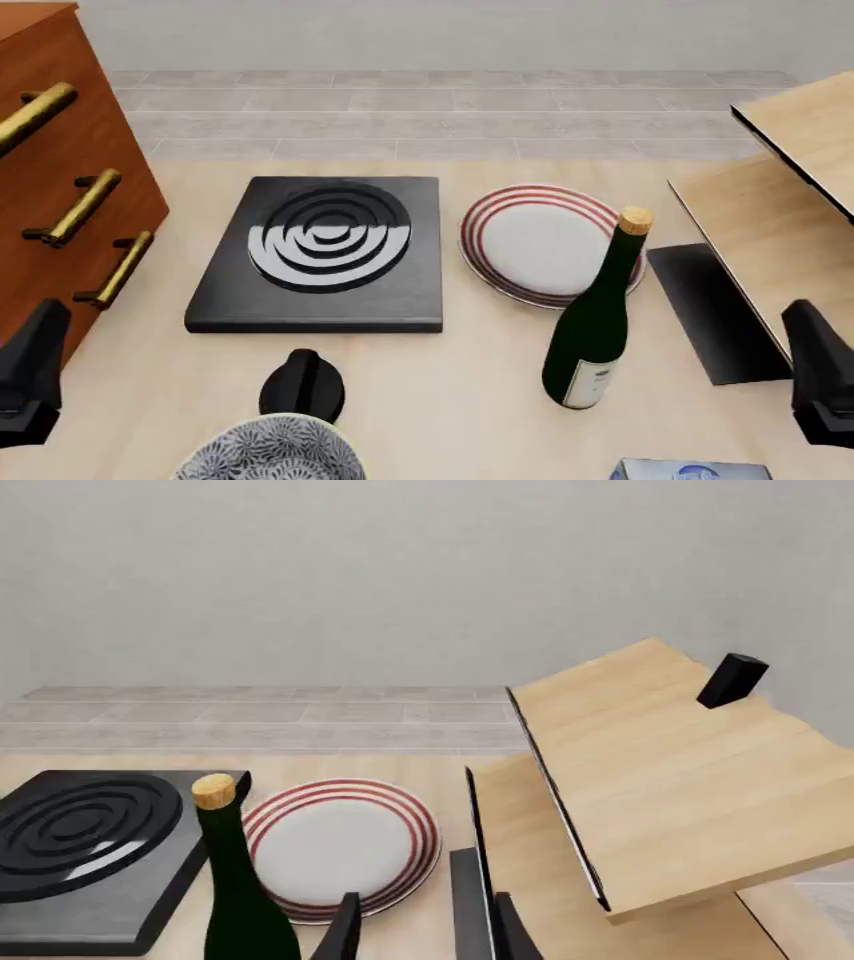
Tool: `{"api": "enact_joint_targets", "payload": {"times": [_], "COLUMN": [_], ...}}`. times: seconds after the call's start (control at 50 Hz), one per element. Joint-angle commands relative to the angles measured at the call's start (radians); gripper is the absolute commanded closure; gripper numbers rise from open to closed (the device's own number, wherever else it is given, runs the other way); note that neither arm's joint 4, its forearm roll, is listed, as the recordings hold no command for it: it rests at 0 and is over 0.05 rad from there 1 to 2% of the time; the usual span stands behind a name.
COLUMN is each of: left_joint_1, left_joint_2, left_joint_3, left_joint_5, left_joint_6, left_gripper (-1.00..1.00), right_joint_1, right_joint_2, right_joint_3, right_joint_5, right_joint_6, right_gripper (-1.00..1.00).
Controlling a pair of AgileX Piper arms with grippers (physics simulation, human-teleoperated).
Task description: Put the bowl on the stove.
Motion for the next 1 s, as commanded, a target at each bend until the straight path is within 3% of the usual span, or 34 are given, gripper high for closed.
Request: {"api": "enact_joint_targets", "payload": {"times": [0.02, 0.58, 0.62, 0.72, 1.0], "left_joint_1": [0.025, -0.015, -0.056, -0.06, -0.092], "left_joint_2": [0.033, 0.025, 0.025, 0.076, 0.011], "left_joint_3": [-0.008, -0.026, -0.037, -0.084, -0.191], "left_joint_5": [-0.008, 0.063, 0.082, 0.088, 0.323], "left_joint_6": [-0.004, 0.011, 0.022, 0.028, 0.044], "left_gripper": [-1.0, -1.0, -1.0, -1.0, -1.0], "right_joint_1": [0.0, 0.0, 0.0, 0.0, 0.0], "right_joint_2": [0.005, 0.005, 0.006, 0.006, 0.005], "right_joint_3": [-0.003, -0.003, -0.003, -0.003, -0.003], "right_joint_5": [-0.001, -0.001, -0.001, -0.001, -0.001], "right_joint_6": [0.0, 0.0, 0.0, 0.0, 0.0], "right_gripper": [-1.0, -1.0, -1.0, -1.0, -1.0]}}
